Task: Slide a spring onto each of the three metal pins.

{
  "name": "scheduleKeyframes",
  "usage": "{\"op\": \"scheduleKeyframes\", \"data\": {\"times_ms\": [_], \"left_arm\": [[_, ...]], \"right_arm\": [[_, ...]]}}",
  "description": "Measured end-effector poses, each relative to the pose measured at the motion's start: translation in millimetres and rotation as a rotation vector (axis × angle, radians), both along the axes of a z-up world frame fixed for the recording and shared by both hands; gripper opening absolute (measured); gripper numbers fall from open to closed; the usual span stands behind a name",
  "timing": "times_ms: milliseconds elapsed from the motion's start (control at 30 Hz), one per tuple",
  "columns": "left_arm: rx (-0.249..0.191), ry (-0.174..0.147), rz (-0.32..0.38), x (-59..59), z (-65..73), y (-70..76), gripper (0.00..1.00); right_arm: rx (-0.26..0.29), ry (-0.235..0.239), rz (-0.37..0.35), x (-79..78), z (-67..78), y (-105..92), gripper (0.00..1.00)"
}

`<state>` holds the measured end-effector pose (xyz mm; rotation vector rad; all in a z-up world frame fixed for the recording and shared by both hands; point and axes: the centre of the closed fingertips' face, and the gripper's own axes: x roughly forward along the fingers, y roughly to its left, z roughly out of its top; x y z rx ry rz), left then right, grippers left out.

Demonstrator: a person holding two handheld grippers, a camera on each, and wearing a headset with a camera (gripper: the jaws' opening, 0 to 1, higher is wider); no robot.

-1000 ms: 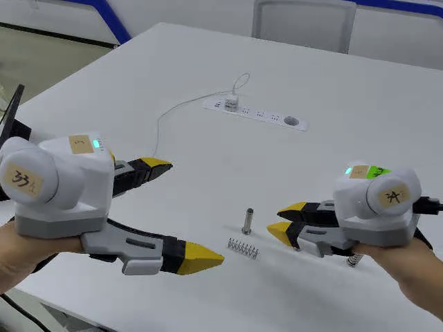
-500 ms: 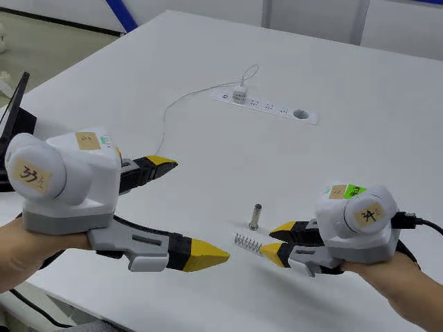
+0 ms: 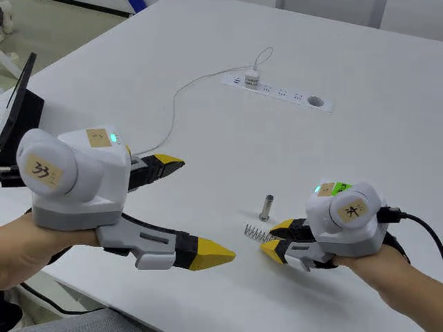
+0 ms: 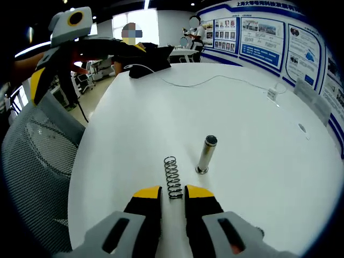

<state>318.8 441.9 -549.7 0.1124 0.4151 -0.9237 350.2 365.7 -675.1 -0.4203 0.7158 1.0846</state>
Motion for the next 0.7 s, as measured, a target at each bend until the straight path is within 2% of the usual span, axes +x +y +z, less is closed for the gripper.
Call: {"op": "scheduleKeyframes", "data": {"times_ms": [33, 233, 467, 533, 633, 667, 700], "left_arm": [[-0.003, 0.001, 0.001, 0.3, 0.3, 0.2, 0.98], [-0.007, 0.002, -0.004, 0.8, 1.2, -2.8, 0.98], [-0.014, -0.006, -0.005, -1.2, 3.3, -4.4, 0.98], [-0.010, -0.004, -0.004, -1.6, 2.8, -4.3, 0.97], [-0.005, -0.003, -0.009, -3.0, 2.2, -6.4, 0.97], [-0.003, -0.014, -0.013, -3.5, 2.8, -8.4, 0.96], [0.004, -0.038, -0.009, -1.5, 4.2, -8.6, 0.94]], "right_arm": [[0.013, -0.003, 0.005, -0.6, 1.4, 1.7, 0.17], [0.011, -0.007, 0.022, -1.2, 1.8, 1.7, 0.12], [0.001, -0.007, 0.028, -4.6, 1.9, 1.8, 0.11], [-0.006, -0.013, 0.029, -7.0, 4.0, 1.1, 0.11], [0.013, -0.019, 0.033, -9.0, 12.6, 1.1, 0.10], [0.023, -0.018, 0.040, -11.2, 16.9, 1.7, 0.10], [0.025, -0.023, 0.045, -12.2, 19.6, 1.6, 0.10]]}}
